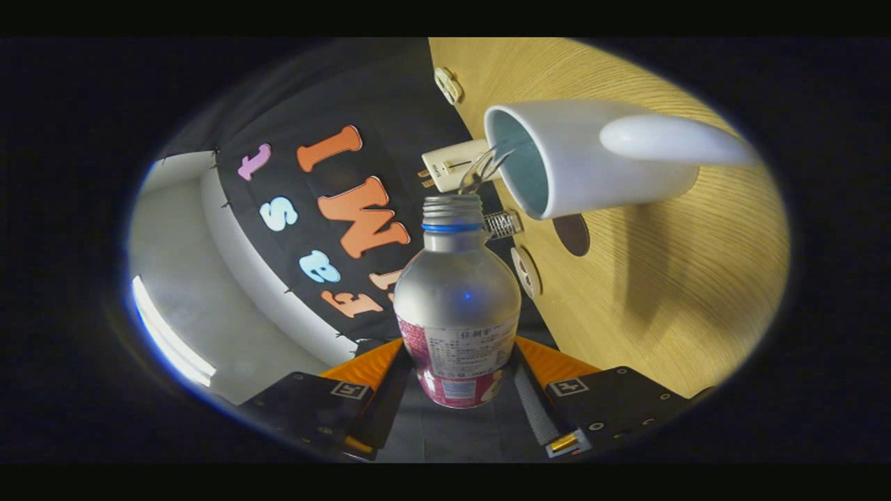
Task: Take the bottle from table, then pour the juice into the cup, finally place the bottle on the coaster
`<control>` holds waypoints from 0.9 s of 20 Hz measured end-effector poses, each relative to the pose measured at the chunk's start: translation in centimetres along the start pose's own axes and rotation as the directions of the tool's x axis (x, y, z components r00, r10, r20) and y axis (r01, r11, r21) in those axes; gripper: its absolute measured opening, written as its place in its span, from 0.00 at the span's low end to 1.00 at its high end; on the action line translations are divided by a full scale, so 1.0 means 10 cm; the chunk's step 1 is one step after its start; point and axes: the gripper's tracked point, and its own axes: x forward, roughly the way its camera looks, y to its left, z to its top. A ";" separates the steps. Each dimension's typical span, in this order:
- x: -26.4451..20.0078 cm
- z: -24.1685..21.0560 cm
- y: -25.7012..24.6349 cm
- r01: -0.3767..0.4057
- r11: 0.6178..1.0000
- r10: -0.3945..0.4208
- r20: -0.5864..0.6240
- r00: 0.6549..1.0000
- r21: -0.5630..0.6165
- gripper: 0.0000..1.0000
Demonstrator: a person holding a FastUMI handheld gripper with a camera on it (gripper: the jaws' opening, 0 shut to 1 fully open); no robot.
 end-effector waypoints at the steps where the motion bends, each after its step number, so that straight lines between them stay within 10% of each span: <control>1: 0.00 0.00 0.00 -0.003 1.000 0.003 -0.001 1.000 0.005 0.77; 18: 0.09 -0.11 0.10 -0.017 0.991 0.018 -0.006 1.000 0.133 0.77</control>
